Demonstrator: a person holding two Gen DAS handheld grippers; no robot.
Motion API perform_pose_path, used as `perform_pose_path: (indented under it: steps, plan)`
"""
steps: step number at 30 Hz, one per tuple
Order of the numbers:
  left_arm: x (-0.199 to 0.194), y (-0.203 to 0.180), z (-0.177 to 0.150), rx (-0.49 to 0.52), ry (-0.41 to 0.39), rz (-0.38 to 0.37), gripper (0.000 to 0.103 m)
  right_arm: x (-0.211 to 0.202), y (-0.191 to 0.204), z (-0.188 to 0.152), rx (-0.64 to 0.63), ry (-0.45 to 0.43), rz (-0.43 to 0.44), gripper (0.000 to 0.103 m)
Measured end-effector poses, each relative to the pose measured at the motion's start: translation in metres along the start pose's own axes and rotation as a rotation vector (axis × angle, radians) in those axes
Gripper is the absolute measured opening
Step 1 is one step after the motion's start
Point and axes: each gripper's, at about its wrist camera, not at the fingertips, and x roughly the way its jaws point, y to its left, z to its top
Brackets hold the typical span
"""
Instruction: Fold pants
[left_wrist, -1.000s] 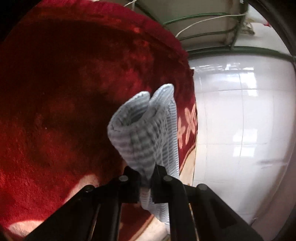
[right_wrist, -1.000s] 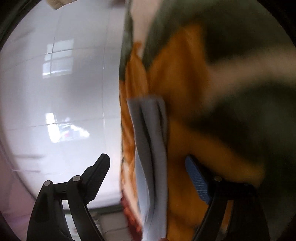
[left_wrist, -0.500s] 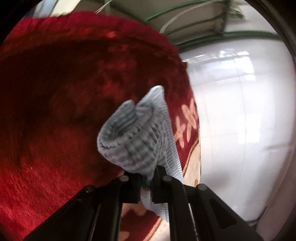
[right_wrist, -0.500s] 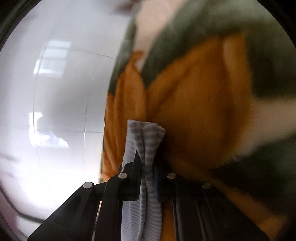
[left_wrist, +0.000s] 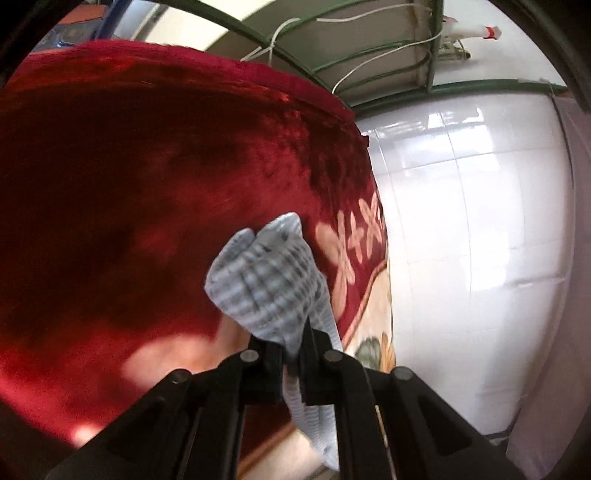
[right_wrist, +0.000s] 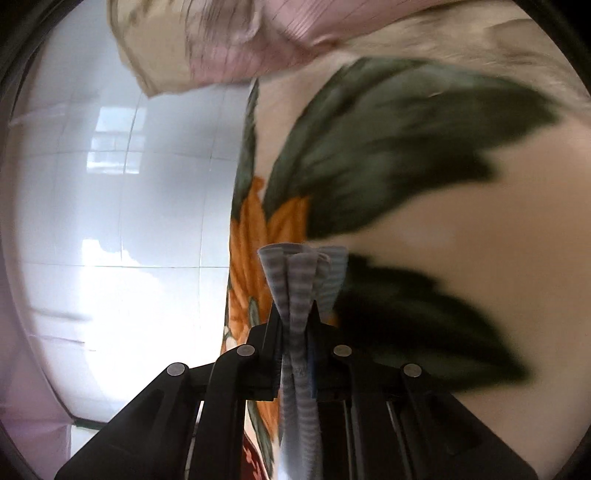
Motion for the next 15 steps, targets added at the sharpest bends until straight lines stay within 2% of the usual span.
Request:
perform_pose_path:
  steps: [3,8,10,11,13,14,15]
  plan:
    - [-0.025,0.013,-0.013,0.009,0.002,0.038,0.006,-0.027,-0.029,-0.016,-0.037,0.023,-0.07,0.011]
    - [-0.056,0.062,-0.041,-0.122,0.068,0.043,0.005,-0.055,-0.096,-0.03,0.024,0.052,-0.146,0.012]
    - [-0.065,0.055,-0.046,-0.048,0.04,0.077,0.006,-0.064,-0.119,-0.028,0.13,0.048,-0.115,0.017]
    - [-0.066,0.054,-0.049,-0.039,0.039,0.069,0.007,-0.062,-0.123,-0.026,0.172,0.036,-0.086,0.017]
    - [-0.066,0.06,-0.054,-0.041,0.04,0.079,0.01,-0.064,-0.118,-0.019,0.117,0.032,-0.073,0.033]
    - [-0.063,0.061,-0.052,-0.049,0.029,0.09,0.013,-0.067,-0.113,-0.017,0.061,0.025,-0.096,0.036]
    - [-0.058,0.06,-0.05,-0.037,0.021,0.103,0.017,-0.075,-0.106,-0.017,0.006,-0.001,-0.129,0.044]
